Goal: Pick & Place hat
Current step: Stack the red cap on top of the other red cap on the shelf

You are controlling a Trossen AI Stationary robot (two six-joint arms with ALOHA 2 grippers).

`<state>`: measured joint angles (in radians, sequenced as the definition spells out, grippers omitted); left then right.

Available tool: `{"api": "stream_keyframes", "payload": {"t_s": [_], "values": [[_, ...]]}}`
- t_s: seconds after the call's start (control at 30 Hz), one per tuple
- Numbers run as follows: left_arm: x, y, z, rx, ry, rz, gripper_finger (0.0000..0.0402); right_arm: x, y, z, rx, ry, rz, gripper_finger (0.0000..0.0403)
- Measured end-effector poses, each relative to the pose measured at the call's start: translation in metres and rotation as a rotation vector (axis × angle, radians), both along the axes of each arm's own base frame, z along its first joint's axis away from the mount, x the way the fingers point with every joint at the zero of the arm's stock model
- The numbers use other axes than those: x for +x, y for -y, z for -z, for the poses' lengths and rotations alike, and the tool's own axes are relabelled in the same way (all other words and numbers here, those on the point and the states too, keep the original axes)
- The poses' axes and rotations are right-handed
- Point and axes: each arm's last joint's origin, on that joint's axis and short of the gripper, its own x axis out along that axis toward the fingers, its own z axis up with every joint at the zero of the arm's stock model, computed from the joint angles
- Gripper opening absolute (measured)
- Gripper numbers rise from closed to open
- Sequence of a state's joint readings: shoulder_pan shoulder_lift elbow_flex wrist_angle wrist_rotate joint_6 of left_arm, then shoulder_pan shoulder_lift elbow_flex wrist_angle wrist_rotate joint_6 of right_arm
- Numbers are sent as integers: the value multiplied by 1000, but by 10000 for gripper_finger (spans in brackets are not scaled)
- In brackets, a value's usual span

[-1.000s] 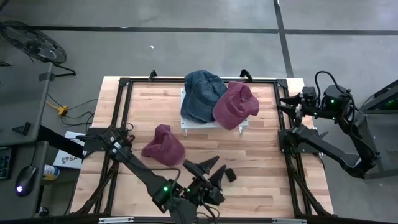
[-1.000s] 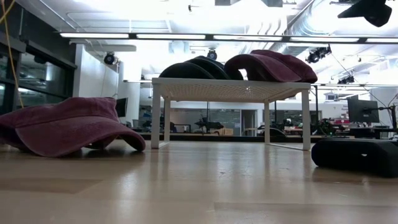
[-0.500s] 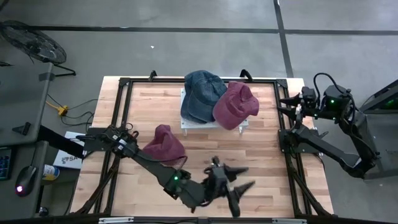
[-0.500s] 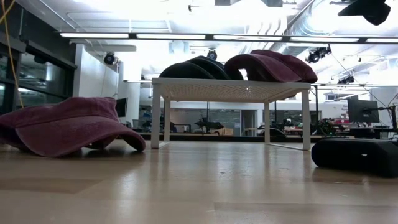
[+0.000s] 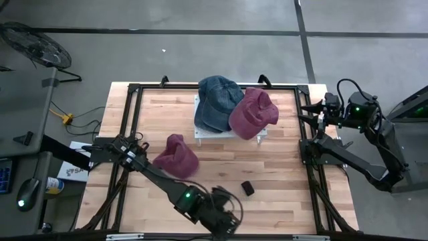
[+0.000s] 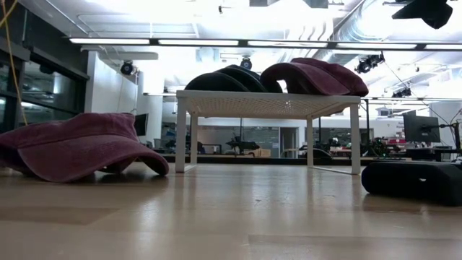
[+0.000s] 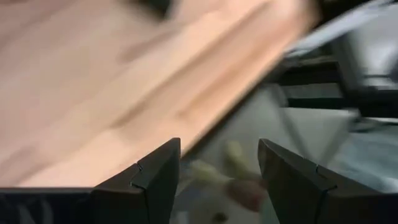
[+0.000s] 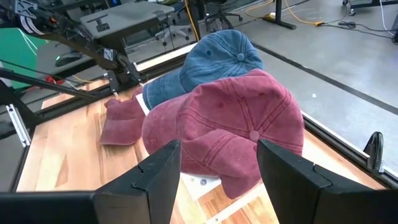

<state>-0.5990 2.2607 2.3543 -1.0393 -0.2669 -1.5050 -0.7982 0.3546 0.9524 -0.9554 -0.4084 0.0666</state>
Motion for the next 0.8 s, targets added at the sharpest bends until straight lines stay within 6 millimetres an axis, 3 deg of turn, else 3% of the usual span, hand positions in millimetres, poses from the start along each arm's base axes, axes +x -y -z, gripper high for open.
{"api": "stream_keyframes", "payload": {"t_s": [0.33, 0.43, 0.53, 0.63, 0.8], "values": [[-37, -29, 17, 301, -415, -72, 213, 0, 0, 0, 8, 0, 3, 204], [-35, -33, 27, 355, -434, -47, 213, 0, 0, 1, 20, -7, 3, 204], [-36, -31, 43, 369, -494, -27, 213, -1, -1, 3, 28, -18, 1, 204], [-40, -25, 57, 350, -493, -128, 213, -1, -1, 4, 30, -27, -1, 204], [-60, 0, 55, 390, -315, -358, 213, -1, -1, 4, 34, -29, -1, 204]]}}
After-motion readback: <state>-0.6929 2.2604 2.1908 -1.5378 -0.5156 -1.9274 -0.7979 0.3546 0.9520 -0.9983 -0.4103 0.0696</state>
